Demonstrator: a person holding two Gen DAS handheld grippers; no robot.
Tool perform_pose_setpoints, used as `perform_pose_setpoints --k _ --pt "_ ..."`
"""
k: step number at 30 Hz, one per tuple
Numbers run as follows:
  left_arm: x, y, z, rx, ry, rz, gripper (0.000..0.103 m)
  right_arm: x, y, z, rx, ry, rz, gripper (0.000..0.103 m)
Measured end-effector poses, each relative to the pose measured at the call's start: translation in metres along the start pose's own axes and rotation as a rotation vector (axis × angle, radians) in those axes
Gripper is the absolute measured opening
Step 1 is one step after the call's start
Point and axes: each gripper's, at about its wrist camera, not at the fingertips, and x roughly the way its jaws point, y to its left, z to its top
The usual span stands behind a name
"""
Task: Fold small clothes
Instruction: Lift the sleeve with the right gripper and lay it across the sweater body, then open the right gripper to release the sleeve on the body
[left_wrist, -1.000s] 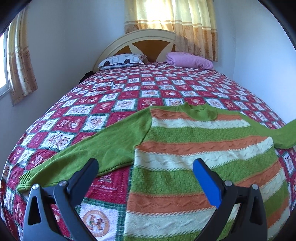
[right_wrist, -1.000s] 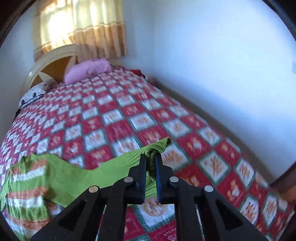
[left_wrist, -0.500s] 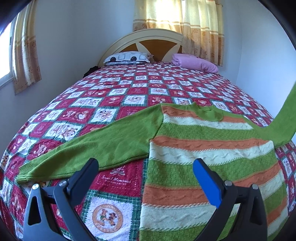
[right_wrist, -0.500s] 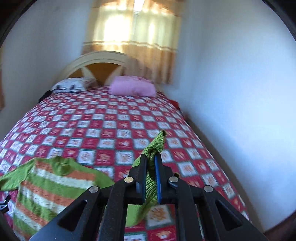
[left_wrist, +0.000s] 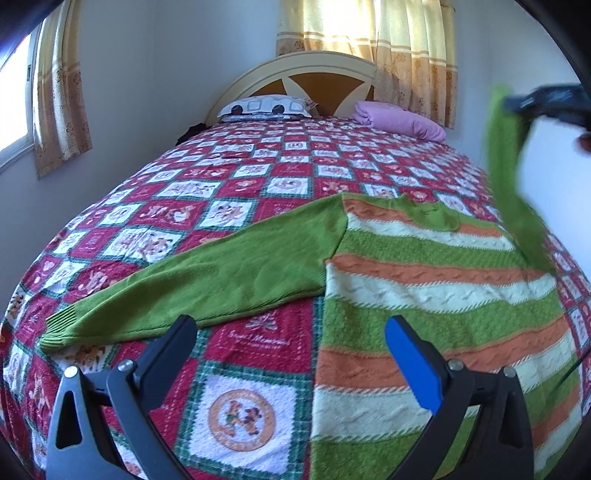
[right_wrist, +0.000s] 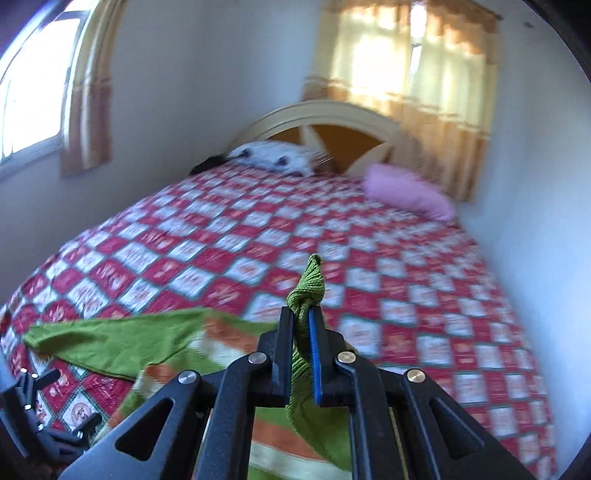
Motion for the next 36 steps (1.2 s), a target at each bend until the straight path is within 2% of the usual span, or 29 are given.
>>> perform_pose_setpoints --k 2,3,4,7,9,12,16,19,23,25,27,29,30,32,33,34,36 --pt "0.002 0.001 -0.002 0.015 0.012 0.013 0.103 0.046 0.025 -0.027 -0.008 0.106 0.085 0.017" --pt "0.004 0.002 -0.003 0.021 0.021 0.018 0.103 0.056 0.036 -0.037 -0.019 0.14 0.107 0.034" --pt "0.006 0.004 -0.004 0.027 0.029 0.022 0.103 0.068 0.044 -0.054 -0.021 0.183 0.132 0.043" --pt "0.009 0.008 -0.002 0.051 0.039 0.042 0.103 0.061 0.041 -0.086 -0.008 0.222 0.202 0.043" --pt "0.011 0.006 0.002 0.068 0.039 0.043 0.103 0.04 0.021 -0.102 -0.022 0.219 0.19 0.045" --pt "0.014 -0.005 0.013 0.093 0.036 0.025 0.103 0.011 -0.015 -0.114 -0.016 0.203 0.123 0.05" --pt "0.024 -0.034 0.032 0.12 0.018 -0.018 0.103 -0.02 -0.069 -0.13 -0.039 0.172 -0.055 0.05" --pt "0.039 -0.057 0.043 0.132 0.035 -0.047 0.103 -0.028 -0.102 -0.141 0.006 0.192 -0.101 0.05" --pt "0.064 -0.083 0.05 0.179 0.03 0.01 0.103 -0.024 -0.146 -0.154 0.125 0.188 -0.177 0.05" --pt "0.077 -0.092 0.049 0.209 0.028 0.071 0.103 -0.017 -0.162 -0.16 0.184 0.182 -0.197 0.05" --pt "0.092 -0.098 0.046 0.24 0.041 0.127 0.103 -0.01 -0.165 -0.162 0.196 0.18 -0.19 0.05" --pt "0.11 -0.098 0.038 0.269 0.094 0.193 0.103 0.004 -0.159 -0.166 0.169 0.197 -0.192 0.05" --pt "0.116 -0.098 0.034 0.283 0.119 0.216 0.103 0.008 -0.156 -0.171 0.163 0.215 -0.145 0.05" --pt "0.118 -0.091 0.032 0.271 0.129 0.205 0.103 0.023 -0.141 -0.18 0.113 0.296 -0.059 0.05" --pt "0.116 -0.088 0.033 0.258 0.133 0.196 0.103 0.027 -0.132 -0.184 0.056 0.319 -0.088 0.05" --pt "0.116 -0.087 0.035 0.257 0.137 0.193 0.103 0.023 -0.127 -0.184 0.019 0.304 -0.121 0.05" --pt "0.116 -0.086 0.035 0.27 0.127 0.207 0.103 0.013 -0.132 -0.178 0.049 0.284 -0.139 0.05"
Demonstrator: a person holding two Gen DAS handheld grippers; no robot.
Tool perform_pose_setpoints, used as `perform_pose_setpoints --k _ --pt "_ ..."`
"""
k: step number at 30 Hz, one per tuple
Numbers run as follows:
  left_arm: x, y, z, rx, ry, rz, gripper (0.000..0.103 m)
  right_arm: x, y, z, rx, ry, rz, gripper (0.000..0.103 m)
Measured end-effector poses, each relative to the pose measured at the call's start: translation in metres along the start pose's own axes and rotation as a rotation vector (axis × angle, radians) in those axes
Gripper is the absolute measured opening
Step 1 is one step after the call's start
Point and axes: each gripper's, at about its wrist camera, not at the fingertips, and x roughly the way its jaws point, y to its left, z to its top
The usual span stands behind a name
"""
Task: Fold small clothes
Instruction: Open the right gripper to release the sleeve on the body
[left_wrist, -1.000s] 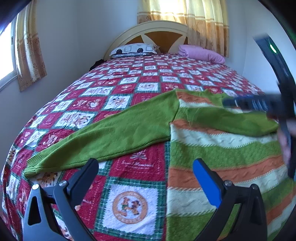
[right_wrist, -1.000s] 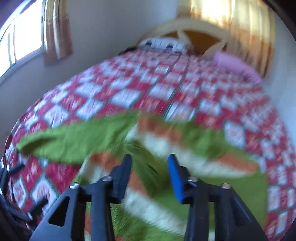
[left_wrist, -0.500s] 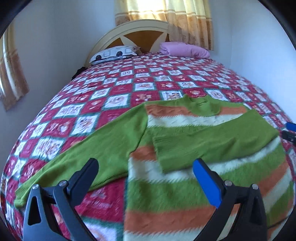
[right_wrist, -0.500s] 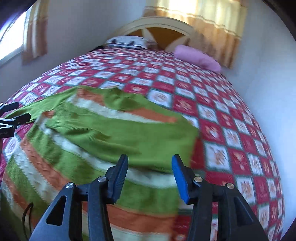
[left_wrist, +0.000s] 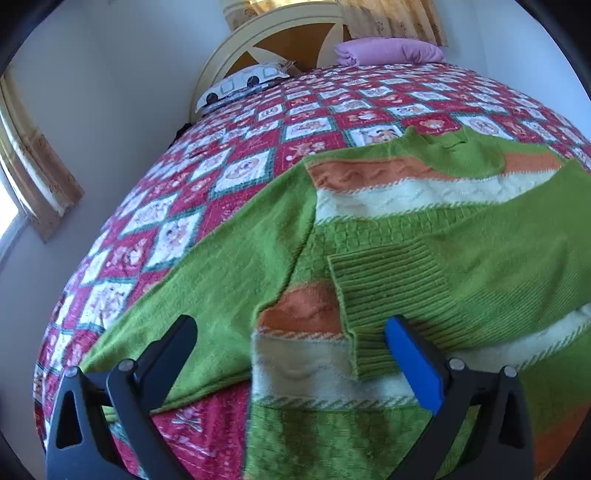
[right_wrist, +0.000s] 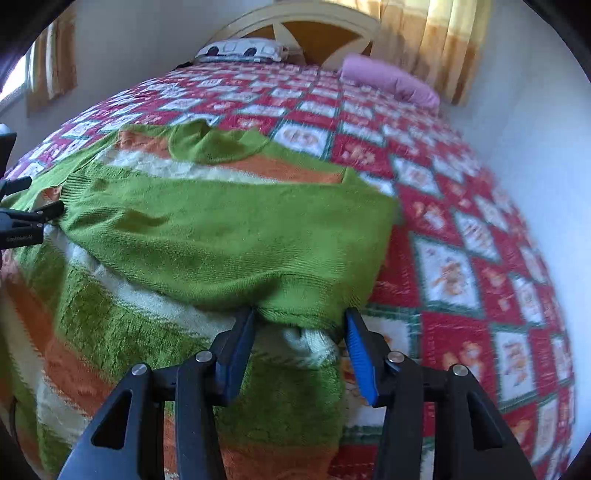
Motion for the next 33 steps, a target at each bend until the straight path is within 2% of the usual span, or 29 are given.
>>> perform_pose_setpoints --k 3,6,9,11,13,16,19,20,22,24,27,30,33 --pt "0.001 0.006 -0.002 -0.037 0.01 -0.033 0.103 -0.023 -0.003 0.015 0.036 -0.078 0.008 0.05" --pt "-0.006 0.018 -0.004 -0.098 0.006 -0.051 0.103 -0.023 0.016 0.033 -0.003 -0.083 0.052 0.05" --pt "-0.027 0.043 -0.011 -0.158 -0.042 -0.074 0.103 0.006 0.037 0.041 0.016 -0.01 0.182 0.05" --pt "-0.042 0.07 -0.022 -0.192 -0.07 -0.074 0.103 0.036 0.063 0.035 -0.035 0.103 0.24 0.05" --pt "-0.052 0.098 -0.034 -0.215 -0.089 -0.054 0.103 0.029 0.084 0.03 -0.112 0.064 0.175 0.049" --pt "-0.057 0.144 -0.057 -0.255 -0.095 0.007 0.103 0.009 0.09 0.036 -0.114 0.047 0.195 0.049" --pt "-0.055 0.193 -0.084 -0.293 -0.083 0.114 0.103 -0.012 0.113 0.051 -0.182 -0.042 0.184 0.049" --pt "-0.052 0.211 -0.095 -0.307 -0.072 0.153 0.103 -0.012 0.124 0.057 -0.191 -0.049 0.214 0.049" --pt "-0.042 0.235 -0.11 -0.343 -0.018 0.182 0.103 -0.005 0.146 0.068 -0.193 -0.05 0.276 0.049" --pt "-0.033 0.255 -0.125 -0.403 0.031 0.154 0.103 0.008 0.163 0.071 -0.186 -0.021 0.331 0.049" --pt "-0.023 0.273 -0.147 -0.483 0.09 0.127 0.103 0.041 0.2 0.066 -0.204 0.086 0.405 0.049" --pt "-0.022 0.279 -0.16 -0.511 0.09 0.123 0.103 0.042 0.229 0.056 -0.246 0.04 0.357 0.051" --pt "-0.023 0.288 -0.168 -0.53 0.083 0.128 0.103 0.041 0.228 0.055 -0.21 0.032 0.378 0.051"
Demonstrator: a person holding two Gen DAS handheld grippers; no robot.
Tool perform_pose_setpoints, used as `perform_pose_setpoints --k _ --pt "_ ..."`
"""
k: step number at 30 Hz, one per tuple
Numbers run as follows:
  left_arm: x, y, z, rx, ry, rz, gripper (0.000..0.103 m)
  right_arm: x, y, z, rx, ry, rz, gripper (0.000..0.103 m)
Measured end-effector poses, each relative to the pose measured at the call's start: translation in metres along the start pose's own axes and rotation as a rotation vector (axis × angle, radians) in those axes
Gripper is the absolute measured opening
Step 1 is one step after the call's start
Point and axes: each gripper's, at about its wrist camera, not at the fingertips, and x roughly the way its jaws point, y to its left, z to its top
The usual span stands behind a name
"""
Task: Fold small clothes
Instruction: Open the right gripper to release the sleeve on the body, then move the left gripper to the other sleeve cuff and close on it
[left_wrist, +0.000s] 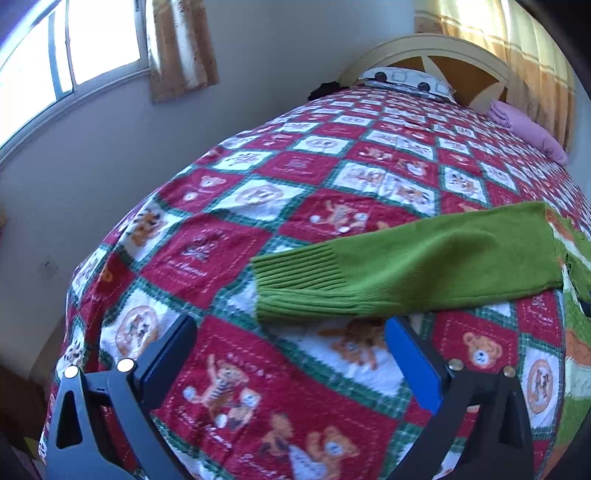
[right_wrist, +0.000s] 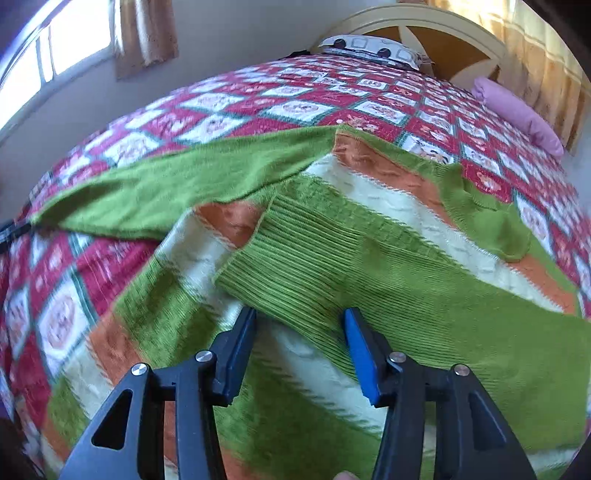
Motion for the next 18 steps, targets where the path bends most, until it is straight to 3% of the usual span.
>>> perform_pose_setpoints --k 8,13,18 --pt "-0.004 0.02 0.0 -0.083 -0.024 0.015 0.103 -0.001 0.009 -0.003 -0.064 -0.051 -0.054 0.052" --pt "-0.001 0.032 0.003 -0.16 -0.01 -0.017 0.103 0.0 0.01 -0.003 -0.07 -0.059 -0.071 0.052" --pt "0.014 0.028 0.009 -0.172 0.014 -0.037 0.086 0.001 0.014 -0.004 -0.091 -0.064 -0.105 0.053"
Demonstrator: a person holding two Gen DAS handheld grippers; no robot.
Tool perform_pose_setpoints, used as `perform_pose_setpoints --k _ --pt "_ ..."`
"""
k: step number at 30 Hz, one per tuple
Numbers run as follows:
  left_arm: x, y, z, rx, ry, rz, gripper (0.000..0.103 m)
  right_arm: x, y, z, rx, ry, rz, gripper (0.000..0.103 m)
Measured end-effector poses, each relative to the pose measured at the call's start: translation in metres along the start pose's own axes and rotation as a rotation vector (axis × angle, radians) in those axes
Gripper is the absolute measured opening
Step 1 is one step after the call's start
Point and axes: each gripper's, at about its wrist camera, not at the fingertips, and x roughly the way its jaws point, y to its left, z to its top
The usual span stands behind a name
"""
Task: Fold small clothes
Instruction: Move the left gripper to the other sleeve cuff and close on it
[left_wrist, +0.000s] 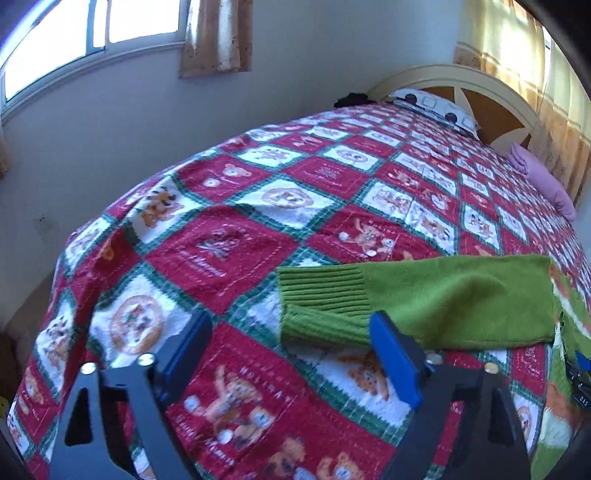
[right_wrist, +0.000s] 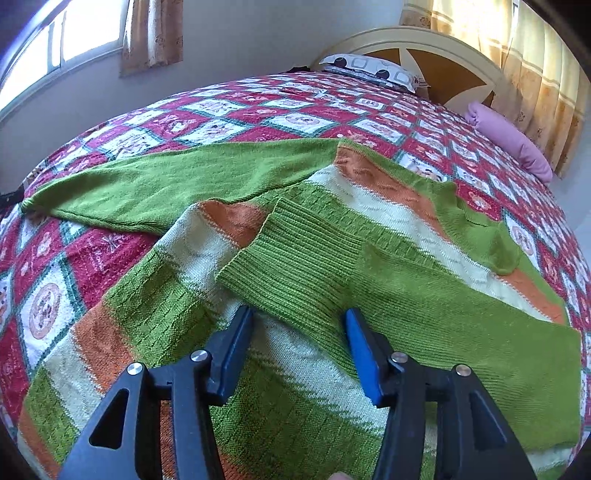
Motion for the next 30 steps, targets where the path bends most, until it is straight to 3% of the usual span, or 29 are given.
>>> perform_pose_setpoints --k 4,5,7,8,12,16,25,30 --pt "0.026 -0.004 0.0 -0.023 0.076 -0.011 0.067 0.0 0.005 0.0 -0.022 -0.004 -0.029 0.053" --pt "0.028 -0.004 0.0 -0.038 0.062 -0.009 0.065 0.0 0.004 -0.001 -0.022 -0.004 -0.029 0.054" --pt "0.025 -0.005 0.0 -0.038 0.046 -0.006 0.033 0.0 0.003 0.0 -0.015 -0.004 -0.024 0.054" --pt "0.024 -0.006 0.002 -0.032 0.048 -0.023 0.008 0.0 0.002 0.0 -0.01 -0.003 -0.02 0.055" --pt "0.003 -0.005 0.014 -0.014 0.01 -0.066 0.008 0.001 -0.007 0.001 0.034 0.004 0.01 0.059" --pt "-0.035 -0.013 0.034 0.035 -0.079 -0.09 0.008 -0.009 -0.019 0.001 0.096 -0.006 0.055 0.059" --pt "-0.1 -0.044 0.073 0.056 -0.24 -0.17 0.006 -0.078 -0.036 0.005 0.154 -0.149 0.061 0.06" --pt "-0.136 -0.076 0.088 0.072 -0.317 -0.258 0.004 -0.105 -0.049 0.001 0.173 -0.192 0.062 0.06"
